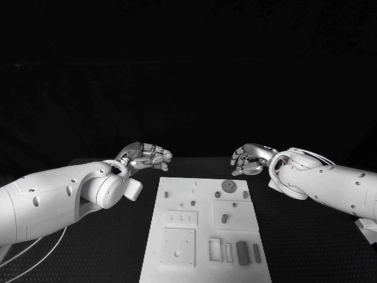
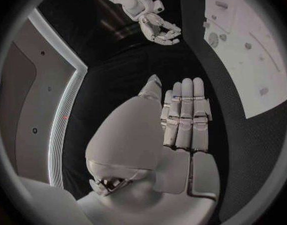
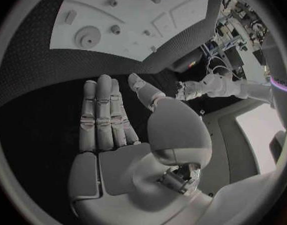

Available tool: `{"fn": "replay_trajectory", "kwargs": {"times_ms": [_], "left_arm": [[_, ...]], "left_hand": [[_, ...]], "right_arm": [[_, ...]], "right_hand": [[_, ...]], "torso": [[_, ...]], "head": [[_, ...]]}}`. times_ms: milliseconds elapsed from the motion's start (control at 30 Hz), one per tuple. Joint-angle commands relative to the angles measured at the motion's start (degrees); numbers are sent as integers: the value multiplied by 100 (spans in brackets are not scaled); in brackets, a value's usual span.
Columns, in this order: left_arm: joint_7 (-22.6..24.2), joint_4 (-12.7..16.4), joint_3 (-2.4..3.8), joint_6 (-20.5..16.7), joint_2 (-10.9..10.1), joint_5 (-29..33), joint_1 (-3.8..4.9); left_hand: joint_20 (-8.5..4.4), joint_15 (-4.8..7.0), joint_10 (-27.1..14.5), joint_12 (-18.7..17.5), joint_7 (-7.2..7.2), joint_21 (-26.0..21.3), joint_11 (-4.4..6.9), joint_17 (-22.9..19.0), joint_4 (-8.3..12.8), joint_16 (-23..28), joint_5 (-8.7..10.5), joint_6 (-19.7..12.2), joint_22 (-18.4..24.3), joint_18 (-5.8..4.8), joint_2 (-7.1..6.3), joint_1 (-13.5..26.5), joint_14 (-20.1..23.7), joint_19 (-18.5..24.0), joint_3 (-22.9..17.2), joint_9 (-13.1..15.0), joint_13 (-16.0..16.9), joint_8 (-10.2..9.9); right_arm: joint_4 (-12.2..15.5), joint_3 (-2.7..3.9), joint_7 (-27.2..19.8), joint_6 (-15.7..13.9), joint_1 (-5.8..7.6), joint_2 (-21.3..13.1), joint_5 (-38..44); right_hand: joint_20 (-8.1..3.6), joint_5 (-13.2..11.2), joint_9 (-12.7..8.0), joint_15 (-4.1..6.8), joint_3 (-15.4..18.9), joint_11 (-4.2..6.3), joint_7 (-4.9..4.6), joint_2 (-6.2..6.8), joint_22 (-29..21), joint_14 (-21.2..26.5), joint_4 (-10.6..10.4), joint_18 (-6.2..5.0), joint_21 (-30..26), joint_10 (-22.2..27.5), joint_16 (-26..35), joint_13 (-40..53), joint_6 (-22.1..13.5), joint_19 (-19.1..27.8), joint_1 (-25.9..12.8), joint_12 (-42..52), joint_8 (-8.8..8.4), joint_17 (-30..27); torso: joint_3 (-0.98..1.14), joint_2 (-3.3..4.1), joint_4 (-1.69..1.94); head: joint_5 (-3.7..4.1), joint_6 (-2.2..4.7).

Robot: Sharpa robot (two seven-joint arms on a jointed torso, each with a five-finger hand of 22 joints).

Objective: Assemble the parts on the task board

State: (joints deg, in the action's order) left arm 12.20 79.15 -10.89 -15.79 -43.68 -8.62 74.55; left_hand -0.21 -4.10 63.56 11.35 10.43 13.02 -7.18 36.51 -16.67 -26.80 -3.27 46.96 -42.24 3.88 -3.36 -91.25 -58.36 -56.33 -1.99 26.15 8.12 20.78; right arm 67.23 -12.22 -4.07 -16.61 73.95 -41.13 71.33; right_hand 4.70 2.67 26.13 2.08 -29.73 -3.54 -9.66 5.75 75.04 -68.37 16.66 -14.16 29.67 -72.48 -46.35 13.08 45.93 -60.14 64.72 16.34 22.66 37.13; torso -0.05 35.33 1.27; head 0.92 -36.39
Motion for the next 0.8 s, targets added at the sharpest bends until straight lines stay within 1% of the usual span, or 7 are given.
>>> {"fn": "replay_trajectory", "kwargs": {"times_ms": [33, 200, 300, 400, 433, 500, 800], "left_arm": [[87, 92, 4, 109, -25, -103, 6], [116, 179, 5, 162, -86, -104, 6], [116, 237, 6, 193, -121, -104, 6], [107, 294, 7, 221, -148, -104, 6], [103, 301, 7, 241, -153, -104, 7], [97, 312, 8, 280, -160, -88, 7], [95, 473, 23, 322, -243, -34, 8]], "left_hand": [[-19, -9, -46, -71, 19, -42, -50, 32, 4, 34, 35, -71, 15, -16, -50, 14, -33, -35, 41, -23, -15, -58], [-36, -9, -56, -105, 23, -57, -62, 68, 3, 56, 35, -147, 22, -38, -62, 15, -39, -47, 48, -50, -19, -107], [-40, -10, -57, -113, 23, -62, -64, 78, -1, 63, 35, -151, 24, -45, -63, 29, -39, -49, 54, -53, -20, -110], [-44, -11, -59, -123, 22, -68, -67, 89, -1, 71, 35, -155, 26, -52, -61, 41, -38, -50, 59, -56, -20, -113], [-47, -12, -60, -127, 23, -70, -68, 94, -1, 75, 35, -157, 27, -55, -63, 49, -38, -52, 62, -58, -21, -115], [-52, -13, -63, -136, 31, -76, -70, 104, -1, 84, 35, -163, 29, -61, -65, 62, -37, -52, 67, -61, -22, -120], [-65, -16, -73, -163, 26, -93, -79, 132, 0, 108, 35, -193, 35, -79, -68, 85, -32, -53, 76, -72, -23, -137]], "right_arm": [[27, 3, 263, 301, 2, 37, 1023], [-47, 2, 279, 166, -2, 133, 913], [-24, 2, 362, 143, -8, 148, 1047], [91, 2, 528, 212, -21, 151, 1180], [114, 2, 580, 195, -31, 168, 1263], [171, 2, 711, 102, -64, 200, 1409], [227, 2, 899, 26, -121, 278, 1623]], "right_hand": [[-35, 19, -13, 72, 41, 36, 20, 63, 138, -15, -8, -84, 102, -142, -185, 182, 79, -100, -25, 75, -55, 157], [-246, 33, -31, 248, 217, 185, 158, 116, 159, -221, -2, -84, 703, -405, -1153, 1061, 172, -470, -72, 728, -147, 834], [-342, 22, -33, 271, 211, 229, 195, 32, 153, -140, -33, -84, 1081, -187, -1670, 1853, 225, -505, -54, 1298, -210, 1210], [-428, 20, -26, 316, 210, 272, 190, 67, 154, -83, -40, -84, 1580, 127, -2308, 2932, 285, -481, -103, 2099, -285, 1629], [-451, 23, -23, 260, 192, 288, 245, 81, 151, -65, -41, -84, 1718, 213, -2459, 3203, 299, -462, -124, 2290, -308, 1721], [-468, 17, -15, 309, 153, 253, 201, 92, 147, -11, -58, -84, 1866, 337, -2574, 3491, 315, -407, -171, 2456, -337, 1788], [-476, 8, 43, 238, 40, 194, 146, 186, 132, 137, -50, -84, 2299, 931, -3099, 4728, 382, -206, -227, 3335, -428, 2000]], "torso": [[-5, 181, 5], [-5, 331, -6], [-6, 408, -2], [-8, 501, 1], [-10, 521, 3], [-7, 546, -1], [1, 658, -7]], "head": [[2, 9], [28, -7], [47, -24], [35, -20], [31, -9], [12, 2], [-5, 41]]}}
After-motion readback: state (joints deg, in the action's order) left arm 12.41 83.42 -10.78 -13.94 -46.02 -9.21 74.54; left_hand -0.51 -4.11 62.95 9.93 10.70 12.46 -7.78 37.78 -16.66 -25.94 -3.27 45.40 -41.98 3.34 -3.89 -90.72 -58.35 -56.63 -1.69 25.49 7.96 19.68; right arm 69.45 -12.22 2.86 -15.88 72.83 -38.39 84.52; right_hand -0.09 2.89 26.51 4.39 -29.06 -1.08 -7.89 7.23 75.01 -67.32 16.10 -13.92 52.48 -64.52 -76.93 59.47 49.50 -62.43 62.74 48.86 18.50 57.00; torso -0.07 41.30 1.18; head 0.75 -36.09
